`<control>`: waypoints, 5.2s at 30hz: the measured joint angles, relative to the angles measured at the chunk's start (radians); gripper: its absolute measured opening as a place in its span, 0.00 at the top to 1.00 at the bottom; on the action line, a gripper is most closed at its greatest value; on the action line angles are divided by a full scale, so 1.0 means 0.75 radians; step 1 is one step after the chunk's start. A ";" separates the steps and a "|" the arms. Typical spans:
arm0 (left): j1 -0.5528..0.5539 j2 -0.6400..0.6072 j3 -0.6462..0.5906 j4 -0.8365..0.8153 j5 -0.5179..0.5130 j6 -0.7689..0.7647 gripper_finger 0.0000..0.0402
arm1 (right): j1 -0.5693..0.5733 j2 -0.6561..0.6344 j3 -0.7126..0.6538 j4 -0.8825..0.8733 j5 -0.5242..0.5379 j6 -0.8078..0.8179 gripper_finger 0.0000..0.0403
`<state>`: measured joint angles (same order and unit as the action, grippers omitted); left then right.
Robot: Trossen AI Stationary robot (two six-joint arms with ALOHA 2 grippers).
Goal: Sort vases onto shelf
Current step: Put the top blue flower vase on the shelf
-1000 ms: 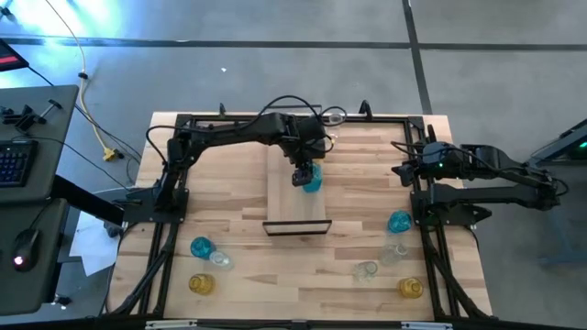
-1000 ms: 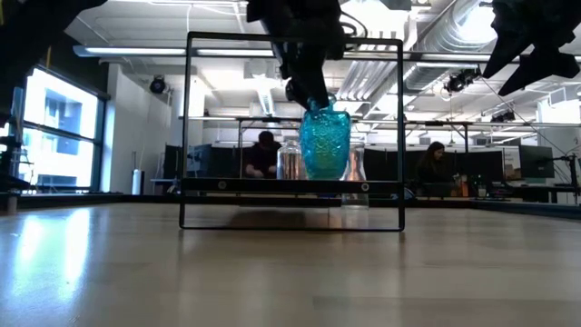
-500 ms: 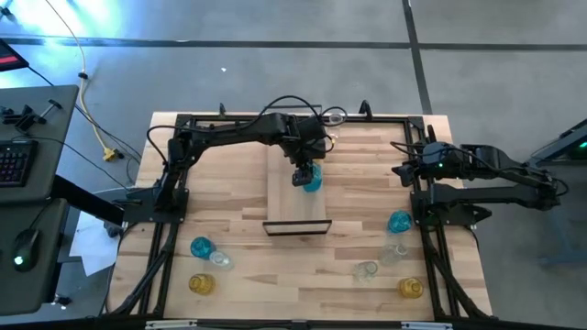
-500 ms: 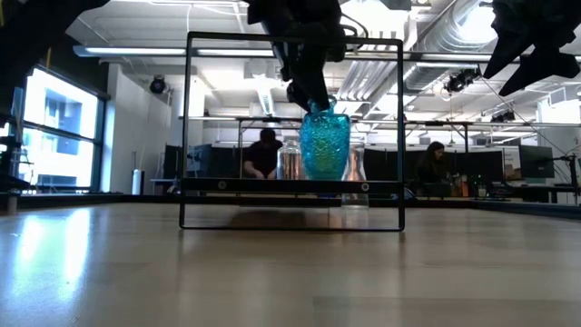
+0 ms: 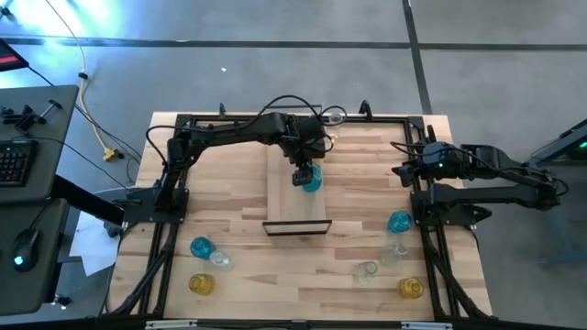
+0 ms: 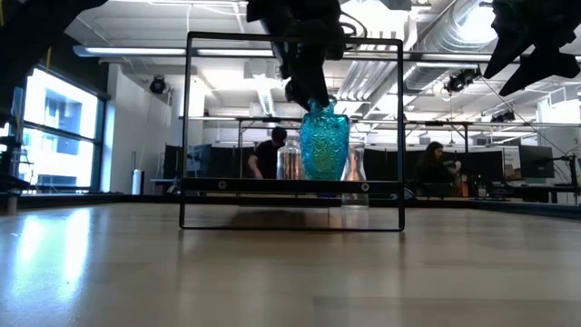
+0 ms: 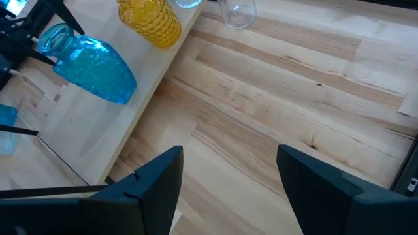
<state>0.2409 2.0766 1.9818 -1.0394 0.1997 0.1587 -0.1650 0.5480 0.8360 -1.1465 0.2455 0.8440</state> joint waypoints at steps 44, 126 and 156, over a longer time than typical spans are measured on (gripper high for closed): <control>-0.113 -0.148 0.452 -0.466 0.041 -0.096 0.98 | 0.000 0.000 0.000 -0.001 -0.003 0.000 0.40; -0.244 0.208 0.165 -0.250 -0.186 -0.511 1.00 | 0.000 -0.002 0.000 -0.122 -0.019 -0.170 0.40; -0.259 0.199 0.178 -0.151 0.107 -0.580 1.00 | 0.000 -0.002 0.000 -0.123 -0.029 -0.160 0.40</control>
<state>0.0467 2.2257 2.1155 -1.1526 0.2796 -0.2761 -0.1648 0.5468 0.8362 -1.2388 0.2239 0.7240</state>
